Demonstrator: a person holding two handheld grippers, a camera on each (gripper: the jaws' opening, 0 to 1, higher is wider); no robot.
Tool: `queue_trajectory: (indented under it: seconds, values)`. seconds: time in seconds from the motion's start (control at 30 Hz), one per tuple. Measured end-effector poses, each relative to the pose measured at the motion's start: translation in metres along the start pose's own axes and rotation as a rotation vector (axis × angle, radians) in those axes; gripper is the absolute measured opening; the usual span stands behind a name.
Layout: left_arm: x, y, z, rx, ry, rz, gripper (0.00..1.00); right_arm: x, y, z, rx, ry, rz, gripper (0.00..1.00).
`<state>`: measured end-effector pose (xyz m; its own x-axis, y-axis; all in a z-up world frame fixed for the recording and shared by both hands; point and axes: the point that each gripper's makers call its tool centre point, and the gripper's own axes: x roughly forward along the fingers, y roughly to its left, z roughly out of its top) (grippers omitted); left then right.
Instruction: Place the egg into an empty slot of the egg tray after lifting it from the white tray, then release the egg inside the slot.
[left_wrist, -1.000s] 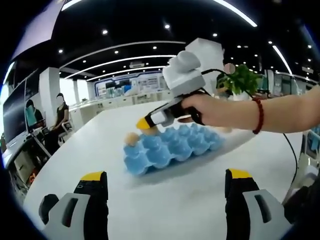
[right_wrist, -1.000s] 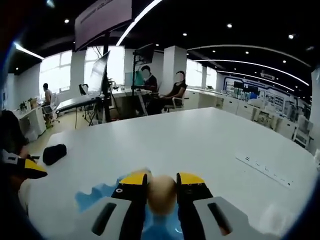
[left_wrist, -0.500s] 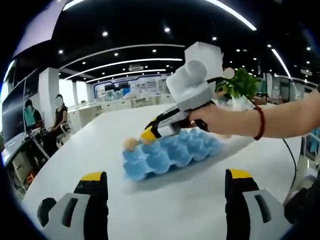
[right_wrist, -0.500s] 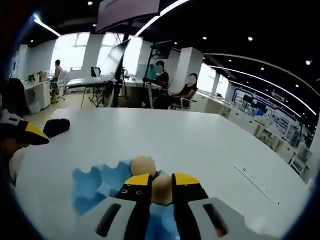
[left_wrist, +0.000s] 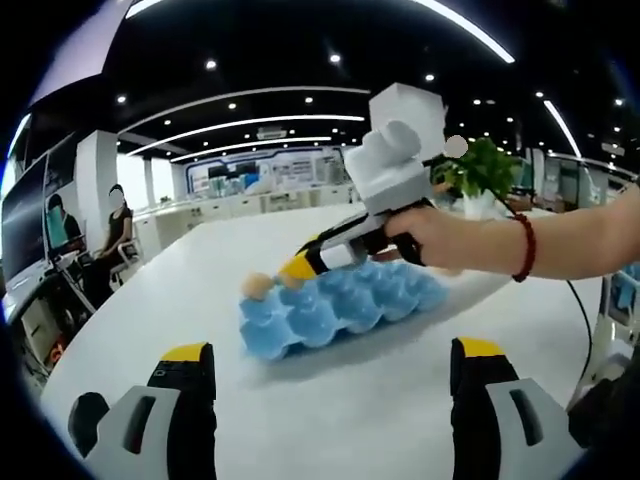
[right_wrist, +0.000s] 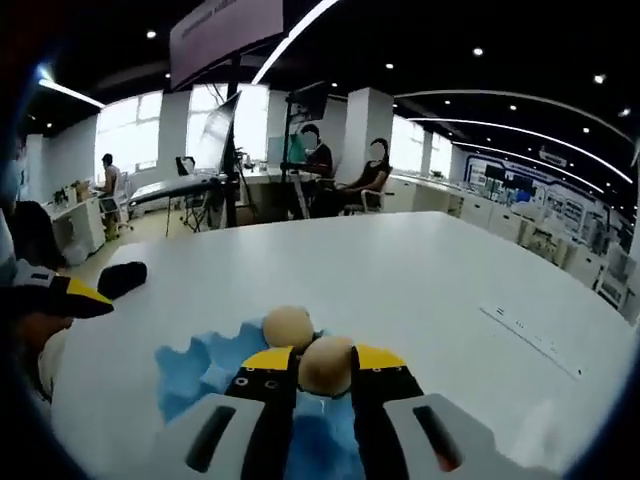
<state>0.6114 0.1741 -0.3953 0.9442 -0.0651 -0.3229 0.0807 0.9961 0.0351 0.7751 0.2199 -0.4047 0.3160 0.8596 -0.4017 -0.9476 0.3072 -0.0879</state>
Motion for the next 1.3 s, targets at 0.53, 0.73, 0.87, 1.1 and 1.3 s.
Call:
queue_trajectory:
  seconds: [0.53,0.73,0.87,1.1,1.3]
  values:
    - [0.0,-0.007,0.003,0.003,-0.011,-0.011,1.0,-0.015,-0.014,-0.006,0.055,-0.008,-0.026,0.31]
    - [0.004,-0.012,0.005,-0.016,-0.023,-0.033,1.0,-0.026,-0.021,-0.009,0.071,-0.011,-0.041,0.36]
    - [0.005,-0.016,0.006,-0.025,-0.027,-0.045,1.0,-0.037,-0.028,-0.01,0.066,-0.015,-0.06,0.37]
    - [0.01,-0.011,0.008,-0.037,-0.031,-0.047,1.0,-0.062,-0.039,-0.014,0.038,-0.012,-0.102,0.39]
    - [0.012,-0.011,0.006,-0.027,-0.027,-0.047,1.0,-0.084,-0.053,-0.024,0.046,-0.005,-0.145,0.39]
